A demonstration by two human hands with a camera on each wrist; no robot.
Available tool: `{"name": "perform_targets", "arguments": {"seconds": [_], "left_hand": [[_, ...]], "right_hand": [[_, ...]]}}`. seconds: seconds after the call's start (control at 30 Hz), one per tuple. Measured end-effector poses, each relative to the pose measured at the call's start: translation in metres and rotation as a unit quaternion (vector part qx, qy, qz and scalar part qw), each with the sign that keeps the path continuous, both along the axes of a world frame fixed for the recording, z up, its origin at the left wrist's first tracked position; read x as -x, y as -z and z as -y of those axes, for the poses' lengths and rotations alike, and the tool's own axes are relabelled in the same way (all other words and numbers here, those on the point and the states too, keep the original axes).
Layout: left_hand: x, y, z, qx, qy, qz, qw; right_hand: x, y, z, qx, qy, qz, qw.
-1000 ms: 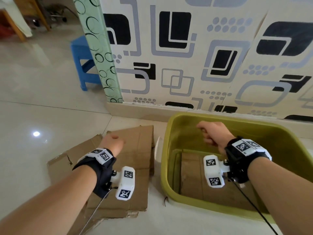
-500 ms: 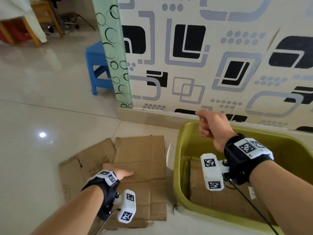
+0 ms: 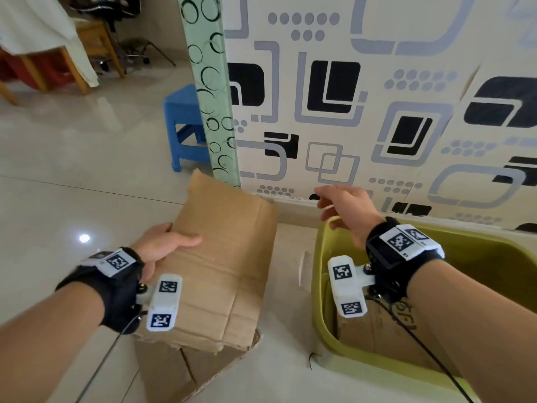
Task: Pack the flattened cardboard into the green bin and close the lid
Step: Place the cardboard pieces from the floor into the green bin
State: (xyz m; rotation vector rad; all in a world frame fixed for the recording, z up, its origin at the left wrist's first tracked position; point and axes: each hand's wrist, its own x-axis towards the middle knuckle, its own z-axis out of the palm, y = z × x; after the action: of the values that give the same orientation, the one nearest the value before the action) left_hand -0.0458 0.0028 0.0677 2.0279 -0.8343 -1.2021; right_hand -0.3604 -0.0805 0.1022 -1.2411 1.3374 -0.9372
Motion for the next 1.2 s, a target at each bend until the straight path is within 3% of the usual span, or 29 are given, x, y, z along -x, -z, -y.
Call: {"name": "perform_targets", "arguments": {"seconds": [0.17,0.33,0.43,0.57,0.73,0.93,1.03,1.2], "left_hand": [[-0.003,-0.053,-0.008,0.136,-0.061,-0.114,0.982],[0.041,-0.083,0.004,0.211,-0.058,-0.177,0.960],[0.078,-0.091,0.012,0.221,-0.031,-0.207,0.952],[0.132,-0.084,0.014,0.226,0.025,-0.223,0.948],[0.195,-0.052,0.012,0.170,0.140,-0.143,0.965],[0.231,0.004,0.018,0.104,0.195,0.086,0.971],[0.238,0.028,0.030,0.038,0.209,0.097,0.972],[0.243,0.040,0.036,0.016,0.202,0.105,0.974]], "right_hand": [[-0.021,-0.013,-0.002,-0.019,-0.023,-0.014,0.999],[-0.028,-0.041,-0.009,-0.082,-0.117,0.069,0.987],[-0.006,-0.058,-0.010,-0.091,-0.080,0.120,0.985],[0.054,-0.076,-0.012,-0.074,-0.058,0.123,0.988],[0.132,-0.100,-0.022,-0.023,-0.021,0.001,1.000],[0.204,-0.115,-0.043,0.052,0.007,-0.226,0.973],[0.228,-0.107,-0.052,0.079,-0.052,-0.342,0.935],[0.234,-0.074,-0.052,0.089,-0.135,-0.408,0.898]]}}
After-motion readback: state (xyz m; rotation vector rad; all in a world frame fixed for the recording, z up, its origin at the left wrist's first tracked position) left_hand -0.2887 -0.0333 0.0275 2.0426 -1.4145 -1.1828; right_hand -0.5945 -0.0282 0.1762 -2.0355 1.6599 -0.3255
